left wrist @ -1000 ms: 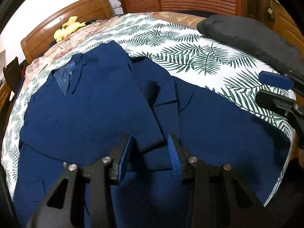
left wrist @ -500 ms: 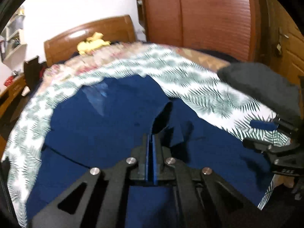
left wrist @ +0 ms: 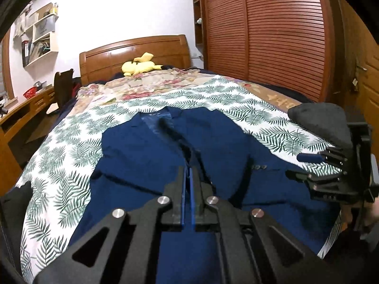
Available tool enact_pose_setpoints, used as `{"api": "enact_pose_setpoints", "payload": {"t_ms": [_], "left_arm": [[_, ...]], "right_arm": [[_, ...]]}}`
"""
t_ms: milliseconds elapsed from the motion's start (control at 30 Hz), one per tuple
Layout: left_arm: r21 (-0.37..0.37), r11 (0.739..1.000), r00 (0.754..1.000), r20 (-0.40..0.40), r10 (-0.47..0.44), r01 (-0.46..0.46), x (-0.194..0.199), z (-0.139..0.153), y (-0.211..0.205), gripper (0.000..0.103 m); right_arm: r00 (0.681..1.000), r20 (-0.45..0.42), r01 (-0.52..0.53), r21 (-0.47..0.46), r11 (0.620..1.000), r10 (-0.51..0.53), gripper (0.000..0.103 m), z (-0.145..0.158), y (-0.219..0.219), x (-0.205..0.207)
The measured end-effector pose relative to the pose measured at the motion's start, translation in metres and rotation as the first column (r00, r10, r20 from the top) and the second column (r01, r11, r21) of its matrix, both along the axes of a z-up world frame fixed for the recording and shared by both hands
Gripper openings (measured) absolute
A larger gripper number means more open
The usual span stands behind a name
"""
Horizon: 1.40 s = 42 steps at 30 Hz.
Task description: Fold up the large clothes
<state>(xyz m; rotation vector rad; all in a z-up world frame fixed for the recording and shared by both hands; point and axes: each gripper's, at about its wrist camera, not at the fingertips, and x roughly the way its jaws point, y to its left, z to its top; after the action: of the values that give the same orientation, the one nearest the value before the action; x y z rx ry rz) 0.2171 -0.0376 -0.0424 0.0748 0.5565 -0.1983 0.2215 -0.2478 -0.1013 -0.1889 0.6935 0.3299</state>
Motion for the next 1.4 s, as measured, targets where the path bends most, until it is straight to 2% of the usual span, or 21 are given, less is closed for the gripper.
{"api": "enact_pose_setpoints", "payload": {"t_ms": [300,667,833,967,1033,1133,1200,1300,1400], "left_arm": [[-0.022,0.995,0.996,0.01,0.094,-0.094,-0.017,-0.015,0.047,0.001],[-0.034,0.994,0.989,-0.109,0.103,-0.107,-0.023,-0.053,0.06,0.001],[-0.048,0.995,0.989,-0.124,0.077,-0.083,-0.028,-0.052,0.063,0.007],[-0.031,0.998,0.992,-0.11,0.058,-0.061,-0.031,-0.047,0.07,0.019],[-0.013,0.998,0.991,-0.12,0.06,-0.062,-0.026,-0.047,0.074,0.021],[-0.006,0.998,0.983,-0.175,0.062,-0.064,-0.01,-0.055,0.085,0.024],[0.015,0.998,0.969,-0.238,0.061,-0.059,0.004,-0.066,0.09,0.025],[0.092,0.994,0.946,-0.31,0.092,-0.066,0.025,-0.09,0.095,0.026],[0.111,0.992,0.924,-0.371,0.091,-0.053,0.039,-0.107,0.097,0.026]], "right_arm": [[0.999,-0.038,-0.004,-0.082,0.997,0.0,0.053,-0.021,0.029,0.017],[0.998,-0.064,0.013,-0.094,0.996,-0.019,0.053,-0.031,0.026,0.027],[0.998,-0.064,-0.006,-0.085,0.996,0.0,0.053,-0.03,0.031,0.023],[0.998,-0.06,-0.027,-0.076,0.997,0.023,0.053,-0.028,0.036,0.02],[0.998,-0.061,-0.035,-0.072,0.997,0.031,0.053,-0.027,0.039,0.018],[0.997,-0.06,-0.052,-0.069,0.996,0.048,0.053,-0.027,0.046,0.016],[0.996,-0.059,-0.065,-0.075,0.995,0.06,0.053,-0.028,0.05,0.015],[0.996,-0.057,-0.078,-0.082,0.994,0.073,0.053,-0.029,0.054,0.012],[0.995,-0.055,-0.083,-0.081,0.993,0.079,0.053,-0.028,0.055,0.01]]}}
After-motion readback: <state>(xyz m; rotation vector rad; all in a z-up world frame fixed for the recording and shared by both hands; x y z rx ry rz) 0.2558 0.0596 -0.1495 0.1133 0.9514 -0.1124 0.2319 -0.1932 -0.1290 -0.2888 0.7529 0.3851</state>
